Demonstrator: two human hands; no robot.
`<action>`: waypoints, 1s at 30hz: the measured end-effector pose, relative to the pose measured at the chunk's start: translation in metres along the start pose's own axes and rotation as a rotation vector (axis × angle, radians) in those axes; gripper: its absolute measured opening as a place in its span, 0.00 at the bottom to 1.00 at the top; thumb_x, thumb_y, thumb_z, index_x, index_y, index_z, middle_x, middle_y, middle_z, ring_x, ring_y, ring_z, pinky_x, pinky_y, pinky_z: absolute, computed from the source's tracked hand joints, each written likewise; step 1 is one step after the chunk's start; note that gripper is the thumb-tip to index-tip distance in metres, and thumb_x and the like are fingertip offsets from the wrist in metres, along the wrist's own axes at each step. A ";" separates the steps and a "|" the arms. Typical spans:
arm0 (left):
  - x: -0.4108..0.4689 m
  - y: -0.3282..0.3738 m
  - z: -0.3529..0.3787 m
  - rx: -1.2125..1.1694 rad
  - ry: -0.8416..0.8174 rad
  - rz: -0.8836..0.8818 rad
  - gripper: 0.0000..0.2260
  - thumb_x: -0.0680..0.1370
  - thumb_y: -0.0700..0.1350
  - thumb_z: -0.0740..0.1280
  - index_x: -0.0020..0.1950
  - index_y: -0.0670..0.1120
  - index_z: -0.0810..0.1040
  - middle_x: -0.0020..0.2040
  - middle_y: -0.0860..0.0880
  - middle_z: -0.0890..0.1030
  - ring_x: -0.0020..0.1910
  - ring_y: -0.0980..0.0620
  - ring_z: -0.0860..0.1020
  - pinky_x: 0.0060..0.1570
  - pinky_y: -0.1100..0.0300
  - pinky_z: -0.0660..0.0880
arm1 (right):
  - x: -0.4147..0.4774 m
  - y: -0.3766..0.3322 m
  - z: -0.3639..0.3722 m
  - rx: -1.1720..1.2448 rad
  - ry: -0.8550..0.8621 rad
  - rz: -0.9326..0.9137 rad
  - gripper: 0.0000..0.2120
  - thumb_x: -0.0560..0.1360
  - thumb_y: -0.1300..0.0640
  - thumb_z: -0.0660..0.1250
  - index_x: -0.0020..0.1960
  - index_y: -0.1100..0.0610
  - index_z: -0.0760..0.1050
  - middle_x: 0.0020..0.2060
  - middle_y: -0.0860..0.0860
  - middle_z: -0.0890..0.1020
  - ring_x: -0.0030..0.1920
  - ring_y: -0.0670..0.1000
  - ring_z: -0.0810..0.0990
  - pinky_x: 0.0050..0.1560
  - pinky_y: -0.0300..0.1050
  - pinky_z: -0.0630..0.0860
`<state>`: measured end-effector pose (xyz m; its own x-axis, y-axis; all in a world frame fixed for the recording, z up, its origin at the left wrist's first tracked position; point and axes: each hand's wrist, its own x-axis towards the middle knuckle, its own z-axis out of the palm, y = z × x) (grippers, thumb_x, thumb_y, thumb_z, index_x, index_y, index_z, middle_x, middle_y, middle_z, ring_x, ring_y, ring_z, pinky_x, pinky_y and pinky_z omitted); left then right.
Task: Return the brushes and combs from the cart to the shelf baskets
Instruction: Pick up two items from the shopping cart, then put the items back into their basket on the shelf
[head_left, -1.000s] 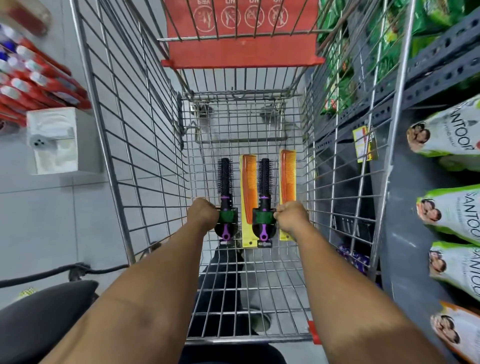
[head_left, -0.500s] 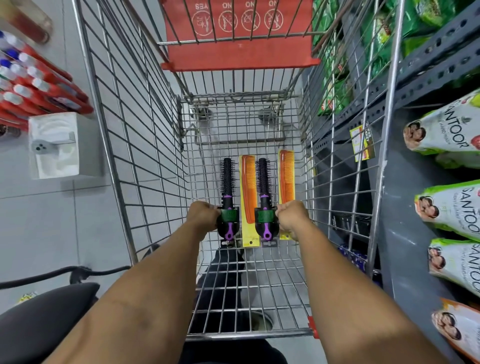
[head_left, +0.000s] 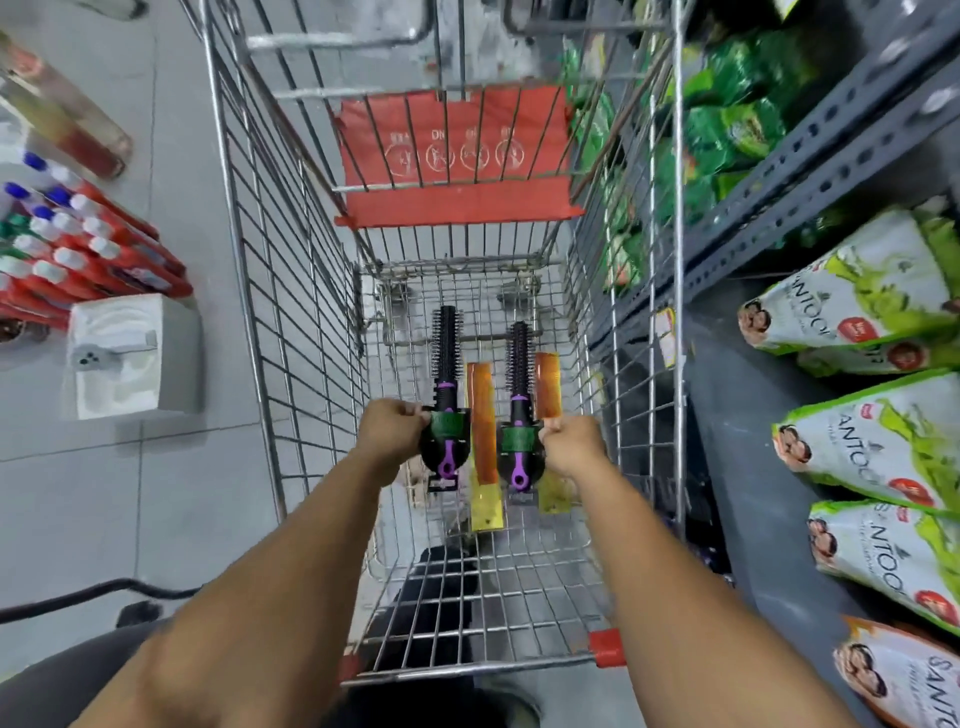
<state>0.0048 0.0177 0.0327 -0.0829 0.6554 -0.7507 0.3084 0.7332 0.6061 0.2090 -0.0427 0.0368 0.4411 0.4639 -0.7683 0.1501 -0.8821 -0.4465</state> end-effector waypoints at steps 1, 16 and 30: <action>-0.007 0.011 -0.001 -0.023 0.003 0.023 0.10 0.76 0.34 0.65 0.35 0.41 0.74 0.38 0.42 0.76 0.39 0.47 0.76 0.48 0.47 0.79 | -0.006 -0.006 -0.003 0.017 0.007 -0.028 0.09 0.76 0.63 0.62 0.46 0.57 0.81 0.46 0.50 0.80 0.49 0.55 0.79 0.50 0.42 0.73; -0.187 0.183 -0.057 -0.187 -0.225 0.482 0.09 0.77 0.33 0.64 0.37 0.39 0.73 0.30 0.45 0.75 0.27 0.54 0.75 0.27 0.66 0.76 | -0.163 -0.087 -0.127 0.404 0.051 -0.351 0.09 0.71 0.61 0.64 0.33 0.56 0.78 0.33 0.58 0.72 0.33 0.54 0.70 0.33 0.48 0.69; -0.353 0.237 -0.032 -0.129 -0.625 0.742 0.05 0.75 0.35 0.64 0.40 0.40 0.77 0.25 0.53 0.79 0.24 0.59 0.75 0.26 0.70 0.75 | -0.365 -0.041 -0.270 0.927 0.056 -0.650 0.10 0.78 0.68 0.60 0.43 0.59 0.76 0.34 0.53 0.80 0.30 0.48 0.79 0.32 0.41 0.79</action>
<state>0.0771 -0.0346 0.4496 0.6188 0.7713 -0.1489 -0.0292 0.2119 0.9768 0.2810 -0.1983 0.4599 0.5613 0.7872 -0.2554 -0.3380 -0.0637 -0.9390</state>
